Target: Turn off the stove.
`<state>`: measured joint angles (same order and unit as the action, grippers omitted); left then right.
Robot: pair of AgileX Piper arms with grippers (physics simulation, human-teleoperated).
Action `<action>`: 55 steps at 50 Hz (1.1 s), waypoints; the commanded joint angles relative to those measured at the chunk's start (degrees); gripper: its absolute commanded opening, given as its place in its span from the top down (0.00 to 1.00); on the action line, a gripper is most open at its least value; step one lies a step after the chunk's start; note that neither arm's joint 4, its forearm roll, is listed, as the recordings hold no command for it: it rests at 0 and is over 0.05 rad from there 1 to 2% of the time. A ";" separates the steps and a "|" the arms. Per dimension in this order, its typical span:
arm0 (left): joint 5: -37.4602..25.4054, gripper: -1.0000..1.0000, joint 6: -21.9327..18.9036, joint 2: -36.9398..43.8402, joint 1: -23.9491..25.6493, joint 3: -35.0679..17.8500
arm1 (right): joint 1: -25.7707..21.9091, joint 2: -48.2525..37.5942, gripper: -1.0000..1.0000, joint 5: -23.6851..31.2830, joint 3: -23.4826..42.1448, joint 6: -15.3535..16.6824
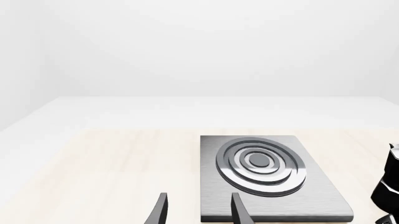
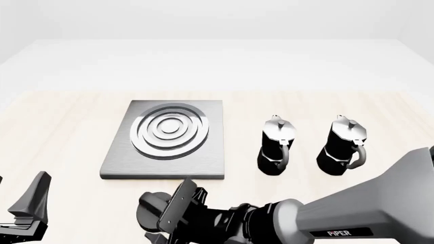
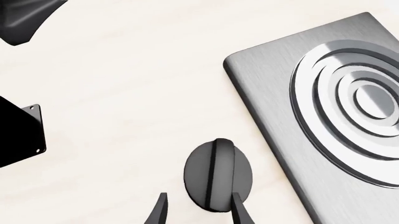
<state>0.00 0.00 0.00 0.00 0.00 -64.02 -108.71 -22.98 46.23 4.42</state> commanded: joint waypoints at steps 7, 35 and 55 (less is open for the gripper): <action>0.00 0.00 0.00 0.00 0.00 0.00 | -1.46 -1.53 0.00 0.73 1.74 -0.10; 0.00 0.00 0.00 0.00 0.00 0.00 | -4.61 -2.18 0.00 4.58 6.16 0.74; 0.00 0.00 0.00 0.00 0.00 0.00 | -1.28 7.56 0.00 3.12 -4.94 0.63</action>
<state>0.00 0.00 0.00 0.00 0.00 -66.45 -105.92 -19.48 45.78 5.43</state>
